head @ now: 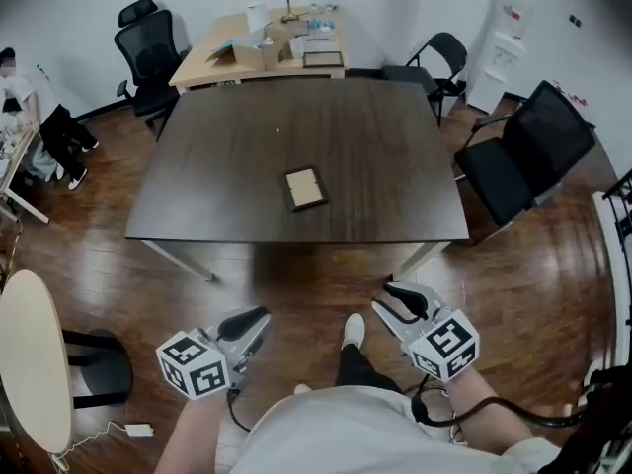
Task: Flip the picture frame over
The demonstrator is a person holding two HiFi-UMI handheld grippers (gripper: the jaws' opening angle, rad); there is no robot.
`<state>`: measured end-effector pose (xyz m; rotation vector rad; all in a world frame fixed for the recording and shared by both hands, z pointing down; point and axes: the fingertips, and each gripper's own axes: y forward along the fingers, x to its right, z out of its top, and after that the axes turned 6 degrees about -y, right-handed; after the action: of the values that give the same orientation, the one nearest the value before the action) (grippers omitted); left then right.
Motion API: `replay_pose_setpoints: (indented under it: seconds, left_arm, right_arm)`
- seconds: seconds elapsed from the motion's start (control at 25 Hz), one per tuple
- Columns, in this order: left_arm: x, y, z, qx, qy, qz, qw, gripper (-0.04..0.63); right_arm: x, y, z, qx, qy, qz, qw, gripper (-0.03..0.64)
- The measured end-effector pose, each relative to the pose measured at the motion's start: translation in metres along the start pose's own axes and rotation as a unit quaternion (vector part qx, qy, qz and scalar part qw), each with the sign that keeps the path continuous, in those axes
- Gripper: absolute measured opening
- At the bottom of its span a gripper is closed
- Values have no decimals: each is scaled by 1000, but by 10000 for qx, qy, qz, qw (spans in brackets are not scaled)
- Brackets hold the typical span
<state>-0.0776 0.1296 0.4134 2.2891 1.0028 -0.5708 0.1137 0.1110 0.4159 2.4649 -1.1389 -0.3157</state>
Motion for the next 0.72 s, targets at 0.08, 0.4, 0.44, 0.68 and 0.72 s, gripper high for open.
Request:
replay_pose_setpoints:
  seconds: [0.08,0.4,0.44,0.68,0.72]
  left_arm:
    - [4,-27,-21,-32,129,-16,9999,58]
    - [29,-87,-92,-273,246,-111,9993,58]
    - [30,-89,-96,-262,245,-114,9993,58]
    - [50,-75,-96,-188,317,-162,9992,58]
    - [55,-70,-95,-186,356,-188,9990,58]
  right_arm:
    - [-32,-1,0,10,-52,-28,10000,124]
    - [-117,-28,-7,-36,-112,58,9999,123]
    - [-121,-31,-8,-29,-140,48,9999,123]
    - [-118,-57,-9,13,-259,-86,9996,118]
    - [-116,-62,-11,6,-264,-104,9996,118]
